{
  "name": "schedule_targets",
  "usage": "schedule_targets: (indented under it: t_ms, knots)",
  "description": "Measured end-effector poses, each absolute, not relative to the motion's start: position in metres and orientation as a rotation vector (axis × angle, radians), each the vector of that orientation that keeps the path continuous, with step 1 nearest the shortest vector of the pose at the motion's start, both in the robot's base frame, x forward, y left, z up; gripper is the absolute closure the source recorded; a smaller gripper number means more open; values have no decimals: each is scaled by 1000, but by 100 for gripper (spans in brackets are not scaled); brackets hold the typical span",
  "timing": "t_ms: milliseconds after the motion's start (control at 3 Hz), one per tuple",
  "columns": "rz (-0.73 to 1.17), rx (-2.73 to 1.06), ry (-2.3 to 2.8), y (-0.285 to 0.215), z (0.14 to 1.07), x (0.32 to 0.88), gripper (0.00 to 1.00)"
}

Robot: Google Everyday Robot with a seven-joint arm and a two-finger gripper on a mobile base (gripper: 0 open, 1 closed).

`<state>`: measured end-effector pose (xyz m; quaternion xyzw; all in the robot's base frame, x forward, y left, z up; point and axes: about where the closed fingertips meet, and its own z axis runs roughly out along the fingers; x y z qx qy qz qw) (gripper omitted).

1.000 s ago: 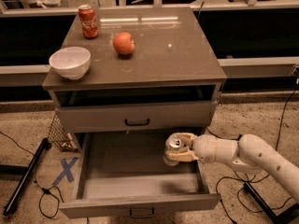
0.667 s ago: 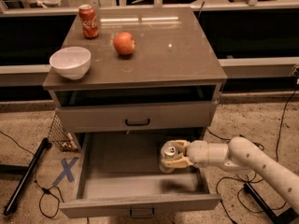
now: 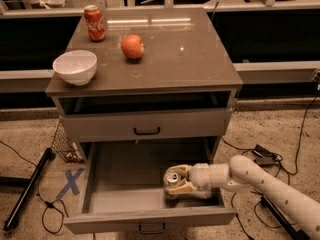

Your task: Place 7up can into middle drawer

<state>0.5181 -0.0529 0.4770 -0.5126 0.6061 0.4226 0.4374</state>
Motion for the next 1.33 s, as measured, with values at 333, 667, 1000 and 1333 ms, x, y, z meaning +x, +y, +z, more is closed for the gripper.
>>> schedule_targets:
  t_ms: [333,667,1000,1333]
  knots:
    - [1094,-1298,1465,-42,460,510,82]
    - [1088,-1297,1445,-42,448,504,50]
    - [1092,-1299,1444,-40,448,504,27]
    - [1097,-1300,1442,-38,448,504,4]
